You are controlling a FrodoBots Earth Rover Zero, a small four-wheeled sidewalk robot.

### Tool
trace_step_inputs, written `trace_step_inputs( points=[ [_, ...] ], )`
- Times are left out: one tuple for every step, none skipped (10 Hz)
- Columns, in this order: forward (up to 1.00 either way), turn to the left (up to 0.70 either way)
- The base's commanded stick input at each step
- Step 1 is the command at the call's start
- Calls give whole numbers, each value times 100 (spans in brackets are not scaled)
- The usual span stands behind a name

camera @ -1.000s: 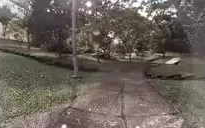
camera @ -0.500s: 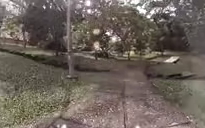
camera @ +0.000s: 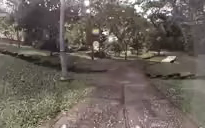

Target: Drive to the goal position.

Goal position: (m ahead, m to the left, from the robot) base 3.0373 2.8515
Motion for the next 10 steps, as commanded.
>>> trace_step_inputs(
  points=[
    [50, -45],
    [50, -46],
    [50, -45],
    [50, -39],
    [50, -30],
    [50, -40],
    [50, -45],
    [50, -19],
    [50, 0],
    [50, 0]
  ],
)
